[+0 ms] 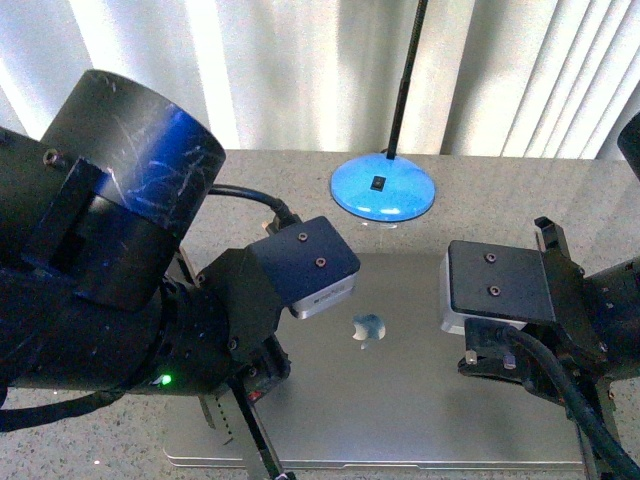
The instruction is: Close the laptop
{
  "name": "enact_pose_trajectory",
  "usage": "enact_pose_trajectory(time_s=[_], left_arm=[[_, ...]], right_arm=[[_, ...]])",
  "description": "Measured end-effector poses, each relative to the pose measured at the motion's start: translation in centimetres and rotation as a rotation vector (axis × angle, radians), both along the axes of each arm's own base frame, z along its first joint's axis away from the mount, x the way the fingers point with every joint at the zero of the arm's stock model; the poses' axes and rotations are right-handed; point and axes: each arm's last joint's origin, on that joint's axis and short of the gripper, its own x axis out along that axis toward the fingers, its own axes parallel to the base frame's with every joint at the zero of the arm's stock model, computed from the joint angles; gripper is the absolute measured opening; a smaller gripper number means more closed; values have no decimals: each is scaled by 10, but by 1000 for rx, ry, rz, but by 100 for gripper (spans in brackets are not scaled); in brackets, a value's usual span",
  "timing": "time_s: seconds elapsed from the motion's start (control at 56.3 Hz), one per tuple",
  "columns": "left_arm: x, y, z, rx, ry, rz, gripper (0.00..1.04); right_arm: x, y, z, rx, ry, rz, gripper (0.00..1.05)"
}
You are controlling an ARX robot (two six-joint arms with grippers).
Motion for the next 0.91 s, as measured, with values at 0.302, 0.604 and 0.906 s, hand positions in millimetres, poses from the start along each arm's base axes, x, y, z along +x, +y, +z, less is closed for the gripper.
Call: enact_pose_trajectory(time_s=[0.302, 0.604, 0.906], left_arm=[[-4, 8, -12, -8, 30, 22, 4], [-5, 13, -13, -46, 42, 71, 4], [6, 35, 35, -414, -101, 349, 11]], right_arm=[[-7, -2, -15, -5, 43, -18, 3], [-11, -3, -22, 24, 39, -41, 3], [6, 1, 27, 285, -174, -303, 3]])
